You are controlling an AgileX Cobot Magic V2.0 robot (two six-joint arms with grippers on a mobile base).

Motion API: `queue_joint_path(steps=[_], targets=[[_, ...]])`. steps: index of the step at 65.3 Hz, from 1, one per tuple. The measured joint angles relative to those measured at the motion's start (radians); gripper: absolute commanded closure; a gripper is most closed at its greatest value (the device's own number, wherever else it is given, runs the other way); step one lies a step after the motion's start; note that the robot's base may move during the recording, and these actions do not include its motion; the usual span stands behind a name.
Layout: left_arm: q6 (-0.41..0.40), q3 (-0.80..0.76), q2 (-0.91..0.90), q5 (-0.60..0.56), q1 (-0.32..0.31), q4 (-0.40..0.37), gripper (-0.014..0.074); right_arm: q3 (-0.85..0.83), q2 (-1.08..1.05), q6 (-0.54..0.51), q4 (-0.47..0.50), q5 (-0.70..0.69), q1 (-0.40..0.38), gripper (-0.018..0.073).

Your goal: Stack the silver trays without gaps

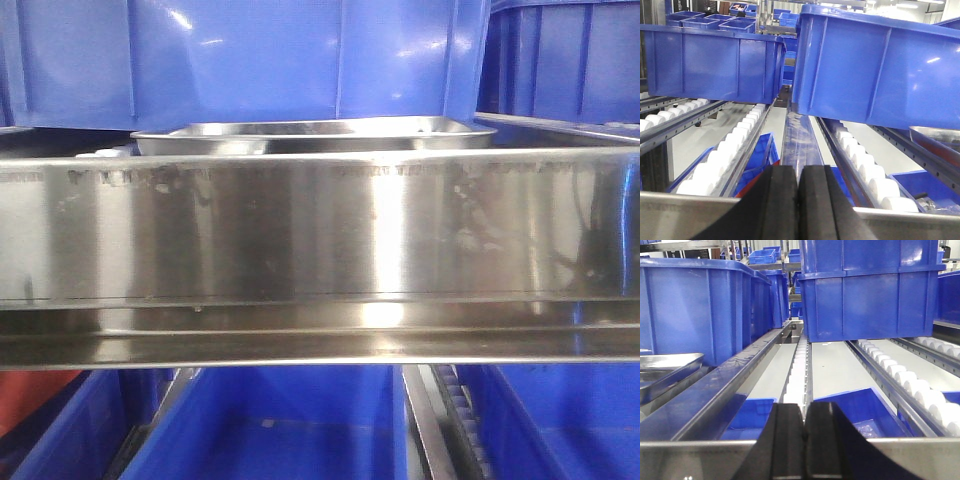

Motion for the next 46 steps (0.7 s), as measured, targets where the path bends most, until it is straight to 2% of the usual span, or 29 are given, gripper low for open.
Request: queue_joint_path(steps=[46], targets=[[0.0,0.0,0.0,-0.002,0.0,0.0,0.0604,0.0,0.0,0.0,0.0,0.0,0.0,0.0638]])
